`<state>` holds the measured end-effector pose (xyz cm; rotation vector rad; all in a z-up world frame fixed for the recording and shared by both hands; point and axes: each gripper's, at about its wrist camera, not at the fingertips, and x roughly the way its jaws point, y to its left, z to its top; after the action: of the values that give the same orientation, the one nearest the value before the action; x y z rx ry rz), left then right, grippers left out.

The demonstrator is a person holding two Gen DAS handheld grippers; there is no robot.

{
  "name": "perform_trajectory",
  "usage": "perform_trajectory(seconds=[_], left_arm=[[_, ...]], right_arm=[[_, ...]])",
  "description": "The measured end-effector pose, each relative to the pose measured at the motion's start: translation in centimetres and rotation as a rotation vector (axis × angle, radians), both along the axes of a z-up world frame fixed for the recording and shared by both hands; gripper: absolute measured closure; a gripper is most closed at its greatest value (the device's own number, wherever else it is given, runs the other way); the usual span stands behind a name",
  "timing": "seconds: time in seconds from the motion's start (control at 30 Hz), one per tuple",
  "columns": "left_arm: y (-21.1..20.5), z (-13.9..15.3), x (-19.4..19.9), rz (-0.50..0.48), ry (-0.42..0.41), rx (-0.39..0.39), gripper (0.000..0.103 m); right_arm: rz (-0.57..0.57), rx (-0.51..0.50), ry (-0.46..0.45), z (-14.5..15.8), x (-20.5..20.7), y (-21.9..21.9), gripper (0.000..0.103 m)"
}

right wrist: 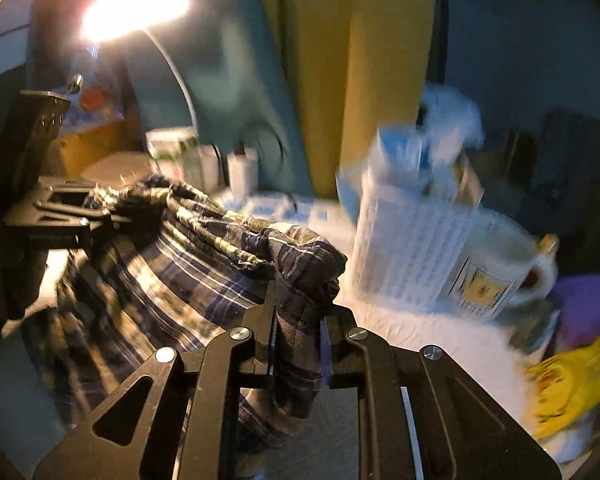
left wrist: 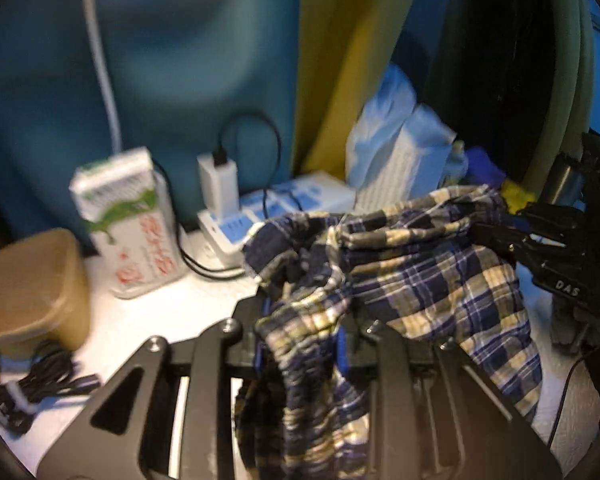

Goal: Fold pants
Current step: 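Lift the folded pants with both tools and carry them aside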

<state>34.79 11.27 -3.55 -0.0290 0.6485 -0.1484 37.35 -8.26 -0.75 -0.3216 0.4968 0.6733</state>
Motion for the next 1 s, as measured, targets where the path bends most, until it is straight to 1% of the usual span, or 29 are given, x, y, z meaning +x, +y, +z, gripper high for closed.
perform_trajectory(seconds=[0.07, 0.13, 0.3, 0.5, 0.57, 0.67, 0.77, 0.9, 1.0], left_arm=[[-0.4, 1.7, -2.1, 0.021, -0.059, 0.018, 0.077], [-0.3, 3.1, -3.9, 0.028, -0.095, 0.015, 0.077], [0.4, 7.9, -9.8, 0.076, -0.25, -0.009, 0.077], [1.2, 12.0, -16.8, 0.126, -0.407, -0.04, 0.077], [1.1, 13.1, -19.4, 0.133, -0.462, -0.024, 0.077], [1.3, 14.8, -23.4, 0.154, -0.529, -0.001, 0.077], [1.7, 16.3, -27.1, 0.181, -0.568, 0.026, 0.077], [2.9, 17.9, -32.3, 0.225, -0.591, 0.074, 0.077], [3.5, 17.8, -35.5, 0.25, -0.556, 0.118, 0.077]], right_arm=[[0.006, 0.009, -0.073, 1.8, -2.0, 0.1, 0.086], [0.01, 0.02, -0.126, 3.3, -3.8, 0.1, 0.086], [0.042, 0.055, -0.231, 6.9, -8.5, 0.4, 0.086], [0.118, 0.094, -0.355, 12.0, -15.1, 1.2, 0.086], [0.147, 0.106, -0.409, 13.6, -17.7, 1.4, 0.086], [0.19, 0.126, -0.458, 15.4, -20.8, 1.6, 0.086], [0.24, 0.143, -0.49, 16.8, -23.3, 2.3, 0.086], [0.307, 0.171, -0.491, 17.9, -26.3, 3.3, 0.086], [0.347, 0.196, -0.463, 17.8, -27.7, 4.3, 0.086]])
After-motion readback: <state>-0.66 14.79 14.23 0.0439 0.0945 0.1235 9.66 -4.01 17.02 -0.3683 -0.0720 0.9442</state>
